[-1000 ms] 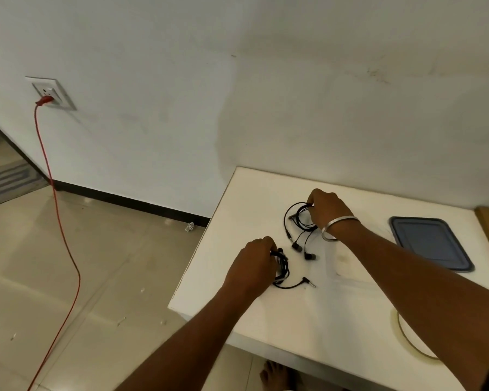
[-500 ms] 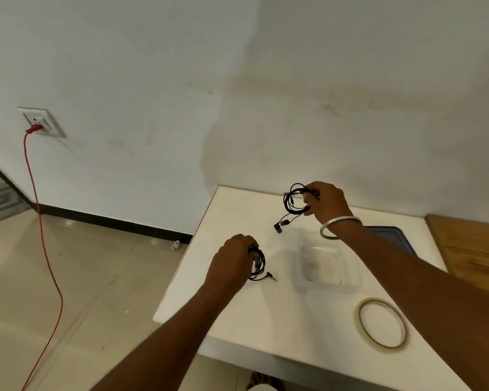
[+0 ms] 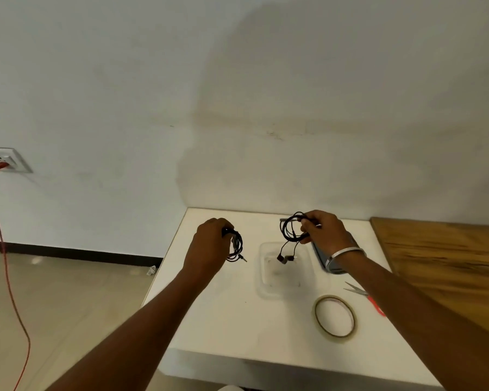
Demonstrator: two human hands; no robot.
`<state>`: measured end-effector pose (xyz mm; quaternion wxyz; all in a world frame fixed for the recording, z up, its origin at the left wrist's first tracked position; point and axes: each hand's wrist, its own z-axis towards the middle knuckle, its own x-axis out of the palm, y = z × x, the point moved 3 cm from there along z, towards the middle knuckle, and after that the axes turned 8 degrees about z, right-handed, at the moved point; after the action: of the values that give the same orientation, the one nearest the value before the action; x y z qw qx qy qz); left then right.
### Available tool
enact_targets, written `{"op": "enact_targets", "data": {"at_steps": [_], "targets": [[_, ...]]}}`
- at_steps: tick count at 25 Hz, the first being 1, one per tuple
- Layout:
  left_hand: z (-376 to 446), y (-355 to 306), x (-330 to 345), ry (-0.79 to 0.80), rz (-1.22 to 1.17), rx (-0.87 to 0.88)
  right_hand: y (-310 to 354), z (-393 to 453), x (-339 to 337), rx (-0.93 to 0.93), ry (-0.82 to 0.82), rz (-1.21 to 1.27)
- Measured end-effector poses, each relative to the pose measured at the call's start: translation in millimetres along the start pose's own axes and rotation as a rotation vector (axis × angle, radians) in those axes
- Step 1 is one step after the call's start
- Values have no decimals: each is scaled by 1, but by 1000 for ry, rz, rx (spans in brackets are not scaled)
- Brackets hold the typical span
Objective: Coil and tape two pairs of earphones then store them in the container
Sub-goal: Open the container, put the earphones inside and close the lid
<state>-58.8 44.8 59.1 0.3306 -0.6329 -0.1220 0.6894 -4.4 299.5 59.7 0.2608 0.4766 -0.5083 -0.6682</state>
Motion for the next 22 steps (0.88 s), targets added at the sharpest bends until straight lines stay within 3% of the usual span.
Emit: {"op": "enact_targets", "data": {"at_steps": [5,11,15,19,22], "targets": [[3,-21,-8,-22,-271,-133,-35,-10,16,127,52,-16],[9,-35,-7,-13,-384,-166,-65,-24,44,196,125,-193],[8,-51,6,64,-479,-158,-75,-25,52,160,215,-520],[6,-66,30,163,-624,-149,-75,-27,53,118,315,-690],[5,-72,50,245,-725,-208,-68,-26,46,-26,279,-767]]}}
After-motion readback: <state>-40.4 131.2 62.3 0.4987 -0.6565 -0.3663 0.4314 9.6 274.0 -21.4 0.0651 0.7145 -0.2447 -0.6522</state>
